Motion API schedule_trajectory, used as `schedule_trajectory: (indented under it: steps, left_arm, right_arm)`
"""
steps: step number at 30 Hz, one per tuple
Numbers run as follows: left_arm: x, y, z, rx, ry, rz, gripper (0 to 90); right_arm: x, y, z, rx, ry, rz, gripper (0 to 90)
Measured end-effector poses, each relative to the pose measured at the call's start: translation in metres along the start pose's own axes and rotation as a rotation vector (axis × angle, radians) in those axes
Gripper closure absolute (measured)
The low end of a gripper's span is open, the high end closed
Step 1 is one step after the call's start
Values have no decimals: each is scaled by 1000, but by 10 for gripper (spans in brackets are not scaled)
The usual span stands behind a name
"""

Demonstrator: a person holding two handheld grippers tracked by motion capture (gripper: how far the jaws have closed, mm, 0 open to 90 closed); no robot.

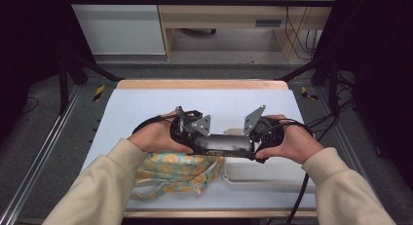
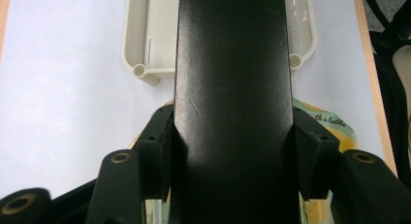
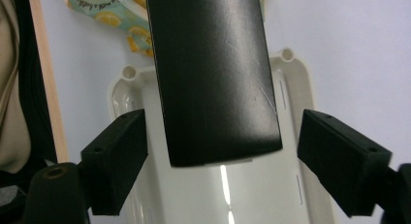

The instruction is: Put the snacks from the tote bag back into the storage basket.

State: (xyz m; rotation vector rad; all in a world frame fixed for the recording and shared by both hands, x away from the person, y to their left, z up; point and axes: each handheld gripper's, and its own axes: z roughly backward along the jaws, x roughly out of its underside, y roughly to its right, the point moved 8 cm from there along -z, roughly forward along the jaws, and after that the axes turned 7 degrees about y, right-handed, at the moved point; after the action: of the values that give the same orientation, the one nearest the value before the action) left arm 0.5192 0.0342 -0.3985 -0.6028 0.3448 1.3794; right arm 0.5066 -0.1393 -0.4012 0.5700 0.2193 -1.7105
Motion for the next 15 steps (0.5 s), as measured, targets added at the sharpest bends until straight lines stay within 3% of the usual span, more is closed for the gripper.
schedule_trajectory:
  steps: [10, 15]
  left_arm:
    - [0, 3, -2, 8, 24, 2, 429]
    - [0, 4, -3, 9, 10, -6, 429]
  right_arm:
    - [-1, -2, -11, -44, -18, 24, 344]
    - [-2, -4, -15, -64, -35, 34, 374]
